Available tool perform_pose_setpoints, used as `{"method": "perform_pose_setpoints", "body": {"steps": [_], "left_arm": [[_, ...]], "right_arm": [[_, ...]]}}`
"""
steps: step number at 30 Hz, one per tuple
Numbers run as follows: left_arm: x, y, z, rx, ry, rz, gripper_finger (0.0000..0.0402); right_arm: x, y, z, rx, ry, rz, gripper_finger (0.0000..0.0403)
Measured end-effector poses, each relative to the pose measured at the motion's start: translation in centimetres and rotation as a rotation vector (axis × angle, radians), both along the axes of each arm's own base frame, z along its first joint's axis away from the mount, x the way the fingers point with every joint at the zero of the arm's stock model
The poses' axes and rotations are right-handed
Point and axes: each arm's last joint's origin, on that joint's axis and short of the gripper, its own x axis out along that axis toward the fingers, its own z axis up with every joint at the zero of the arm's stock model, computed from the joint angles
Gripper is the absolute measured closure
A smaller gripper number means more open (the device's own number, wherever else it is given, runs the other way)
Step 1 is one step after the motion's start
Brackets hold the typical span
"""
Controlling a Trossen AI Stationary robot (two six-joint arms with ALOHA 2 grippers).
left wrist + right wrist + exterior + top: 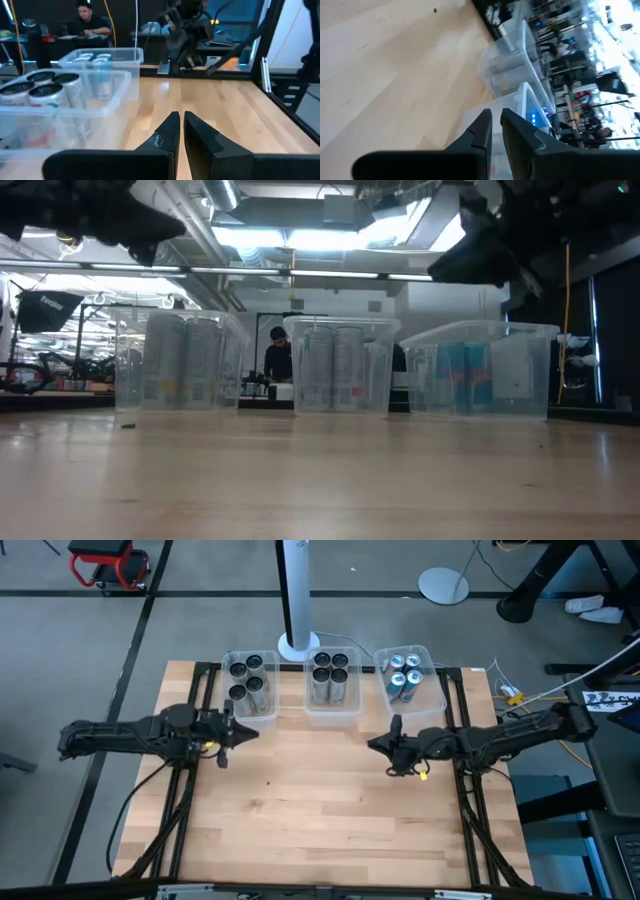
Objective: Sort soda cans
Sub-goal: Return to Home Position
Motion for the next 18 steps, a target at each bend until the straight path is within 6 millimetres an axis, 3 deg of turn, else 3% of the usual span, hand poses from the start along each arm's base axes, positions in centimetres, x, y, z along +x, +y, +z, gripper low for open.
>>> {"method": "perform_pose_setpoints", "body": {"steps": [8,18], "left_arm": [[-0.5,-0.1,-3.7,0.006,0.053,-0.007,0.0384],[-1.4,-0.2,-6.1,0.028,-0.011,-0.023,0.0384]], "right_arm": [[-2.8,-0.1,-2.4,0.038,-0.161,0.113,0.0358],[-5.6,-0.5,-4.4,0.013,-0.243,0.118,0.0358]]}}
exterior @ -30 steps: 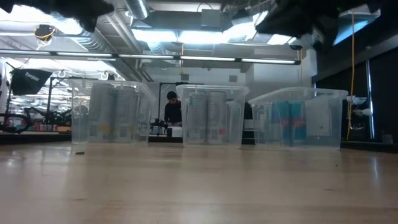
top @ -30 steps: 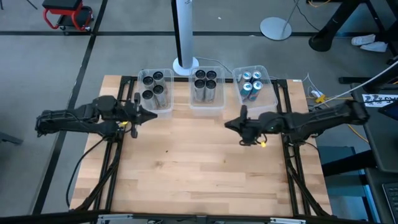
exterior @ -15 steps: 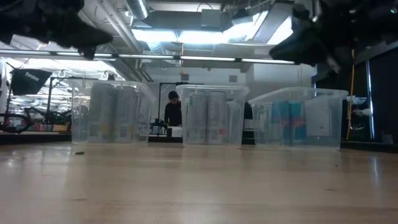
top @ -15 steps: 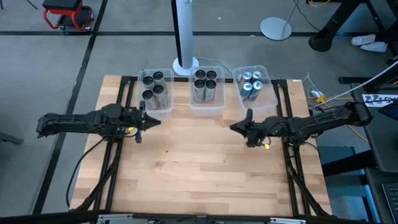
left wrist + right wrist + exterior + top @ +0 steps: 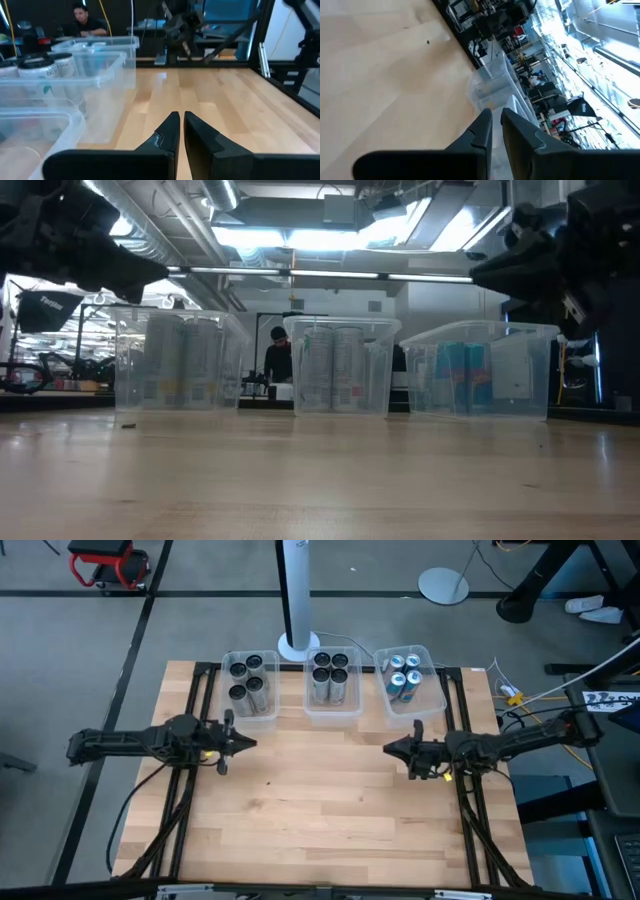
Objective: Sort soda cans
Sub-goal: Return to Home Position
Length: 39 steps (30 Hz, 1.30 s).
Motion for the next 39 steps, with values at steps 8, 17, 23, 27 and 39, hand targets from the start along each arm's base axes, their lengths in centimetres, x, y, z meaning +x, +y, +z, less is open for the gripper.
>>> {"method": "perform_pose_setpoints", "body": {"steps": [8,17,23,27,39], "left_arm": [[-1.1,-0.4,-0.1,0.009,-0.071,-0.096,0.0384],[-1.2,0.0,-0.5,-0.044,-0.035,0.027,0.0384],[-1.2,0.0,-0.5,-0.054,-0.038,0.031,0.0384],[-1.2,0.0,-0.5,-0.083,-0.043,0.055,0.0384],[-0.9,0.2,-0.8,-0.031,-0.12,0.092,0.0384]], "right_arm": [[-2.0,-0.4,-2.3,-0.028,-0.02,-0.023,0.0358],[-3.0,-1.0,-2.4,-0.083,0.013,-0.203,0.0358],[-3.7,-1.0,-1.6,-0.071,-0.071,-0.145,0.0358],[-4.7,-1.1,-1.5,-0.049,-0.095,-0.163,0.0358],[-5.4,-1.1,-1.1,-0.043,-0.148,-0.118,0.0358]]}}
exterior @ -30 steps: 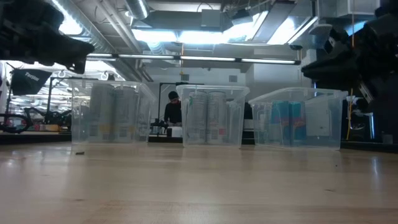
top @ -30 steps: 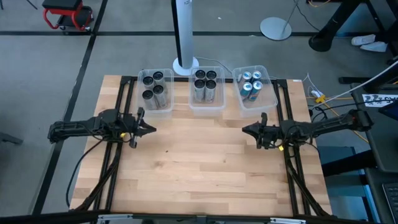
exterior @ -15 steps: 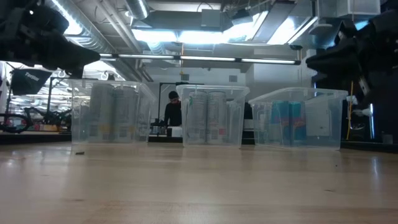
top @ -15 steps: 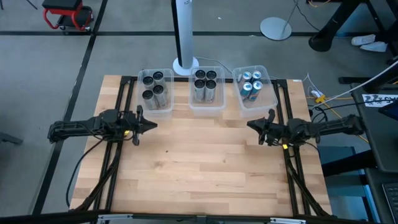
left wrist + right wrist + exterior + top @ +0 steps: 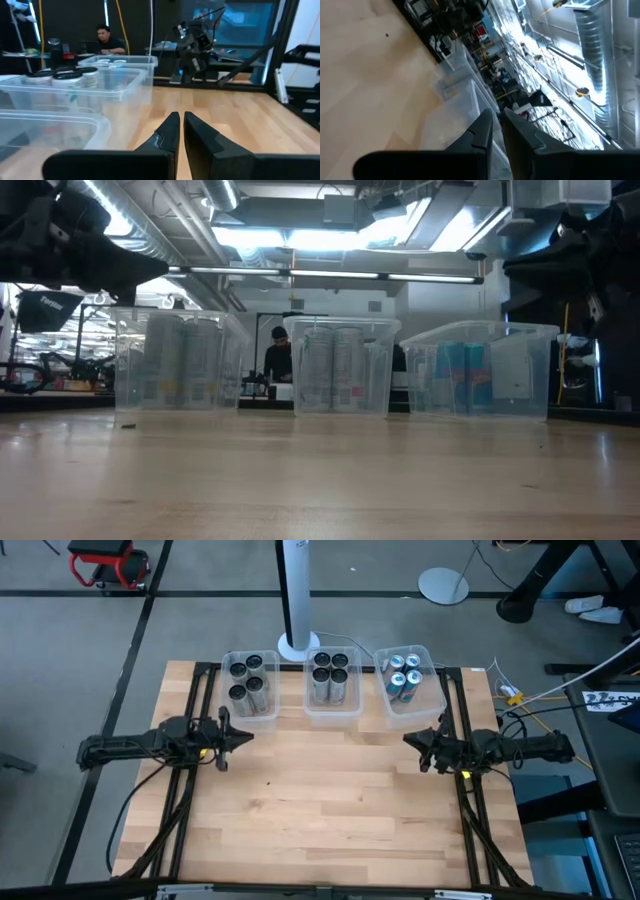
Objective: Sort soda cans
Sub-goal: Return to Home Position
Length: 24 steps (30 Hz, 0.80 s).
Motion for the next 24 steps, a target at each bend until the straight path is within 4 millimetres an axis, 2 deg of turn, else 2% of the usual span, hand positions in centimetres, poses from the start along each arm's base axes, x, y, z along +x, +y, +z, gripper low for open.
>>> {"method": "perform_pose_setpoints", "body": {"steps": [24], "left_arm": [[0.01,0.3,-0.04,-0.009,0.003,0.044,0.0384]], "right_arm": [[0.02,0.04,0.02,-0.018,0.002,0.014,0.0358]]}}
